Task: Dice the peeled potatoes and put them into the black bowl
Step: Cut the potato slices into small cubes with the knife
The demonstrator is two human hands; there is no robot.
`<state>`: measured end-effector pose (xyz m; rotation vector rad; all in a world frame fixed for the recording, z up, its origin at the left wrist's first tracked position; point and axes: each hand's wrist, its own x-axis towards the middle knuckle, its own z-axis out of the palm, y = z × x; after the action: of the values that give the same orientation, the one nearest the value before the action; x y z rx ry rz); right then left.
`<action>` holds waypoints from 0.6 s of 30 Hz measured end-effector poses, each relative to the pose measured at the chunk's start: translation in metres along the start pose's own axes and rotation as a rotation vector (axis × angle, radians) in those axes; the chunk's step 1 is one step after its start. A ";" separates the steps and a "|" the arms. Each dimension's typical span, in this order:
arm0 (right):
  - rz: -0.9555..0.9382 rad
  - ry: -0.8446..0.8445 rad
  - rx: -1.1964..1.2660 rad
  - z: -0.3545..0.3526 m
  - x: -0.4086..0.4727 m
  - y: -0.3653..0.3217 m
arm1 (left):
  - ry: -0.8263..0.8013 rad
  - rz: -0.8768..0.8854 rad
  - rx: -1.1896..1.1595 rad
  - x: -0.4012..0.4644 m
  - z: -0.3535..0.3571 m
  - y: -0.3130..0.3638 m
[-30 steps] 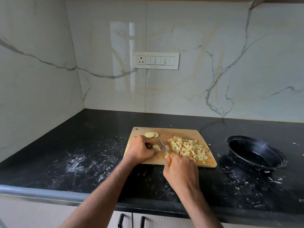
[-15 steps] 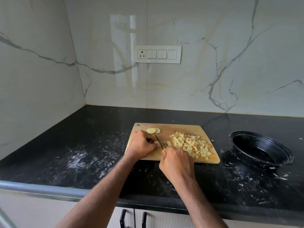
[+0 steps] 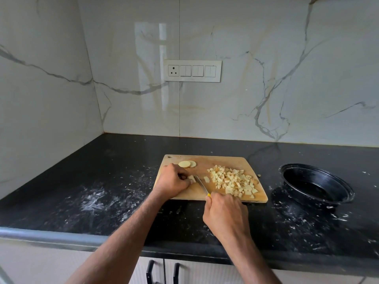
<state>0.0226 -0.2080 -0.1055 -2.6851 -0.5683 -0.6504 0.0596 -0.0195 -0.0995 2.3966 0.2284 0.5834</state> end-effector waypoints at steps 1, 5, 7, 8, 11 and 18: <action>0.012 0.007 -0.001 0.000 0.000 0.000 | -0.007 0.008 0.006 -0.001 -0.001 0.000; 0.049 0.038 -0.013 -0.001 -0.001 0.000 | -0.019 0.002 0.006 -0.002 -0.004 0.002; 0.053 0.040 -0.023 -0.001 -0.001 0.000 | -0.019 -0.018 0.001 -0.002 -0.004 0.004; 0.053 0.041 -0.021 -0.001 0.000 0.000 | -0.015 -0.023 0.000 -0.002 -0.004 0.004; 0.031 0.017 0.006 0.001 0.004 -0.001 | 0.001 -0.032 -0.003 -0.002 -0.003 0.004; -0.025 0.013 -0.002 0.012 0.017 -0.010 | -0.004 -0.007 0.007 0.000 -0.001 0.001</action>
<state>0.0365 -0.1893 -0.1051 -2.6774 -0.5994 -0.6743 0.0592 -0.0190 -0.0980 2.4026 0.2380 0.5753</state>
